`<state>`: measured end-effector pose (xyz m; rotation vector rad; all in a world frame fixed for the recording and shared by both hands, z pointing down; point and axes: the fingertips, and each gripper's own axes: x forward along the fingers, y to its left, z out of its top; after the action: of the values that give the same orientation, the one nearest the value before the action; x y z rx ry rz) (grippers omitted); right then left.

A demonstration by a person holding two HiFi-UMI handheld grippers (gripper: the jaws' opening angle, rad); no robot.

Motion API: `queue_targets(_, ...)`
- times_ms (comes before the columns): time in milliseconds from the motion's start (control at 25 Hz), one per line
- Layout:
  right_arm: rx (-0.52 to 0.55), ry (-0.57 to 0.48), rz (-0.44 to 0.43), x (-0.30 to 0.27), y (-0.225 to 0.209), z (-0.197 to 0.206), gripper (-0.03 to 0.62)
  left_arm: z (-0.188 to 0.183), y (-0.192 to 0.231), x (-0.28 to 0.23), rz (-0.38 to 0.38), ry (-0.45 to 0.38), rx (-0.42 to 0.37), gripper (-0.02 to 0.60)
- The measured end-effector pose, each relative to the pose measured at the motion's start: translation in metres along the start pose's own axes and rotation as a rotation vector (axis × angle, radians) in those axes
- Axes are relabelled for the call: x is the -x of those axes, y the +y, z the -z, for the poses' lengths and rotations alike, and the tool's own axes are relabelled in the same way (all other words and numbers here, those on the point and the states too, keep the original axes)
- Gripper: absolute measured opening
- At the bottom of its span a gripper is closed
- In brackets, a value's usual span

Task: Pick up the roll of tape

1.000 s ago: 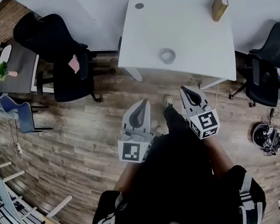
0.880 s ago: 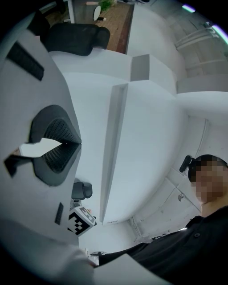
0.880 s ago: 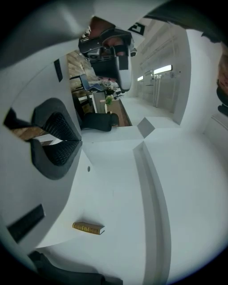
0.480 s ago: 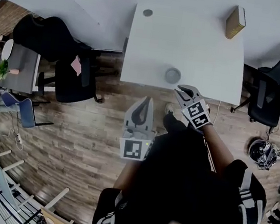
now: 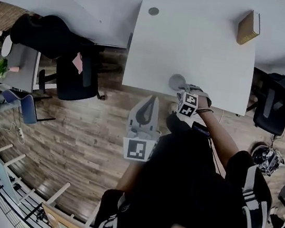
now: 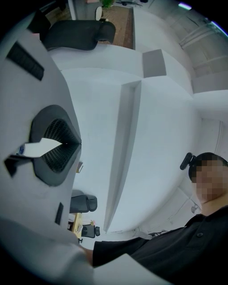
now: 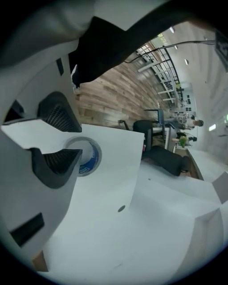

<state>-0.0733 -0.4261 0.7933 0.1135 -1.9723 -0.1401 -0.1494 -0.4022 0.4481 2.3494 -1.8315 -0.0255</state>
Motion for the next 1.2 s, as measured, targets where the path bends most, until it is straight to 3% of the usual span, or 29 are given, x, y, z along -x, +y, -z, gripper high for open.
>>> queue_targets(160, 0.093, 0.06, -0.004, -0.022, -0.003, 0.003, 0.141, -0.001, 0.003, -0.009, -0.016, -0.005, 0.014, 0.023)
queue_targets(440, 0.145, 0.125, -0.012, -0.05, 0.002, 0.012, 0.141, 0.004, 0.01, -0.006, -0.044, 0.023, 0.018, 0.023)
queue_targets(680, 0.204, 0.175, 0.007, -0.057, 0.003, 0.015, 0.103, 0.001, 0.011, 0.009, -0.05, 0.009, 0.016, 0.023)
queue_targets(1040, 0.084, 0.182, 0.016, -0.029, 0.045, 0.016, 0.08, -0.006, 0.008, 0.072, -0.028, -0.03, 0.017, 0.023)
queue_targets(1200, 0.009, 0.159, 0.074, 0.004, 0.079, 0.016, 0.077, -0.008, -0.003, 0.118, 0.005, -0.069, 0.022, 0.023)
